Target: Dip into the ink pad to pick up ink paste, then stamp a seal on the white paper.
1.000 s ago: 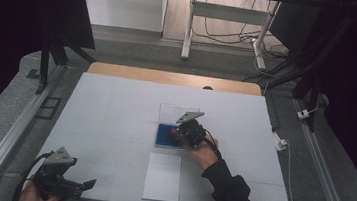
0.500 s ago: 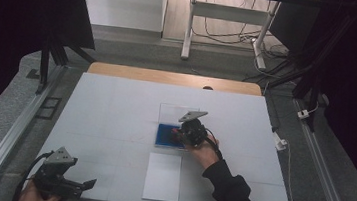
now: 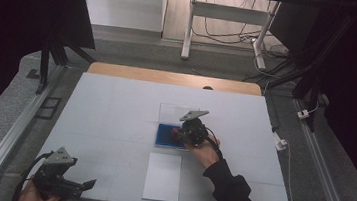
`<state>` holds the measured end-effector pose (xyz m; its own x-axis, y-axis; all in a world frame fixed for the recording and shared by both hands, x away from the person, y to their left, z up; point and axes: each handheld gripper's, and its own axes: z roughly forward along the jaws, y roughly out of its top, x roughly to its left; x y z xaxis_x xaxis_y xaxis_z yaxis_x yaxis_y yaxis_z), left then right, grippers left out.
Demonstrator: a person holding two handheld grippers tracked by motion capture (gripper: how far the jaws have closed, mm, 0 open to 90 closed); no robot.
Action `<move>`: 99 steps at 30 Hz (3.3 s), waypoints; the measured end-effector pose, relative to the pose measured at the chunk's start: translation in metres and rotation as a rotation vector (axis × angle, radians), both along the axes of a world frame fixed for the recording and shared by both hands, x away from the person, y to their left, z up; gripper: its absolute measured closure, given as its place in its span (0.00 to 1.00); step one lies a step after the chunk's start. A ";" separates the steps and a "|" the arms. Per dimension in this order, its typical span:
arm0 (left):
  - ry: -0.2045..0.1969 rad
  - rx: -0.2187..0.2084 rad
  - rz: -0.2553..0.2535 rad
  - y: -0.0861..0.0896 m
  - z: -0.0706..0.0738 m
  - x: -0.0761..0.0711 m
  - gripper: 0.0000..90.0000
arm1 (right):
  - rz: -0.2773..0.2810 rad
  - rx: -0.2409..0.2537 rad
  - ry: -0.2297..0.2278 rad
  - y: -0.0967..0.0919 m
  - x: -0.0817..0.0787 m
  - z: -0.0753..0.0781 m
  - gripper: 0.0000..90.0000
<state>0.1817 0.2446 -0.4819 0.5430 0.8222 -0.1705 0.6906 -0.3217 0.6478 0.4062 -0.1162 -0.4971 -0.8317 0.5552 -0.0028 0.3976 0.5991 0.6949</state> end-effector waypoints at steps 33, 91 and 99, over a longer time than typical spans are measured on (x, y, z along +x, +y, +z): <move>0.001 -0.009 0.004 0.001 0.000 0.000 0.04 | 0.028 0.108 0.029 -0.014 -0.011 0.021 0.89; -0.002 -0.011 0.005 0.001 0.000 0.000 0.04 | 0.183 0.157 0.045 -0.036 -0.090 0.051 0.89; -0.005 -0.014 0.003 0.001 0.000 0.000 0.04 | 0.200 0.161 0.044 -0.036 -0.096 0.052 0.89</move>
<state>0.1815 0.2455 -0.4815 0.5416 0.8213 -0.1792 0.6881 -0.3107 0.6558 0.3105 -0.1520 -0.4453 -0.9225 0.3696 0.1112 0.3142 0.5518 0.7725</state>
